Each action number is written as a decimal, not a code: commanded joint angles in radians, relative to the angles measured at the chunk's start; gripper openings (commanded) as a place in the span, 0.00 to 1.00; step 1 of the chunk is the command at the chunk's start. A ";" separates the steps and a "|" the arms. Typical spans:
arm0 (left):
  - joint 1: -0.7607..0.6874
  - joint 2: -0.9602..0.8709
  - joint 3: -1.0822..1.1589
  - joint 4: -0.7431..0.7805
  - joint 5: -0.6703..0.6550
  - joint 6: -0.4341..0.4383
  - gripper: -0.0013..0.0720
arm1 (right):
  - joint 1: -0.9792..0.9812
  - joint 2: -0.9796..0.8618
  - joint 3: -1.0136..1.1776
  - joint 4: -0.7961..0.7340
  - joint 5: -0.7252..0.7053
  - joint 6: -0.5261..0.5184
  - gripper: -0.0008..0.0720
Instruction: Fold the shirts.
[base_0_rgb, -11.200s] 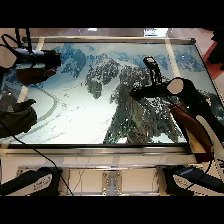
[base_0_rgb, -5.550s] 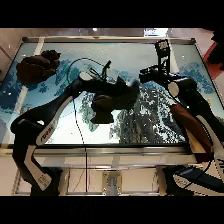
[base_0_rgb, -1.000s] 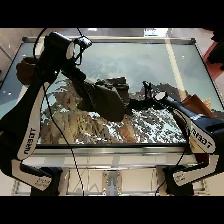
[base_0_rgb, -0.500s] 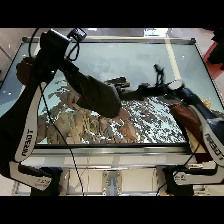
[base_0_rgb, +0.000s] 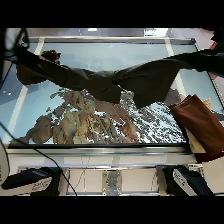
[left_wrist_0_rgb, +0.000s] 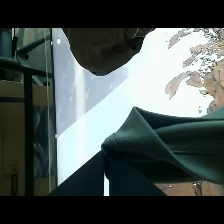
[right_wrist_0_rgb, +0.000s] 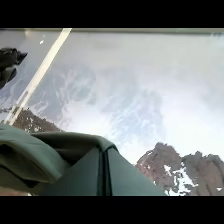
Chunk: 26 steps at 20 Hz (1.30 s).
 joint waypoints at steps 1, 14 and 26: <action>0.005 0.068 -0.003 -0.176 -0.042 -0.037 0.03 | -0.016 0.088 0.032 -0.105 0.023 0.072 0.05; 0.006 -0.239 -0.612 -0.293 0.333 -0.042 0.05 | 0.082 -0.387 -0.459 -0.058 -0.209 0.083 0.05; 0.005 -0.299 -0.628 -0.459 0.353 -0.359 0.64 | 0.232 -0.467 -0.467 -0.061 -0.579 0.083 0.05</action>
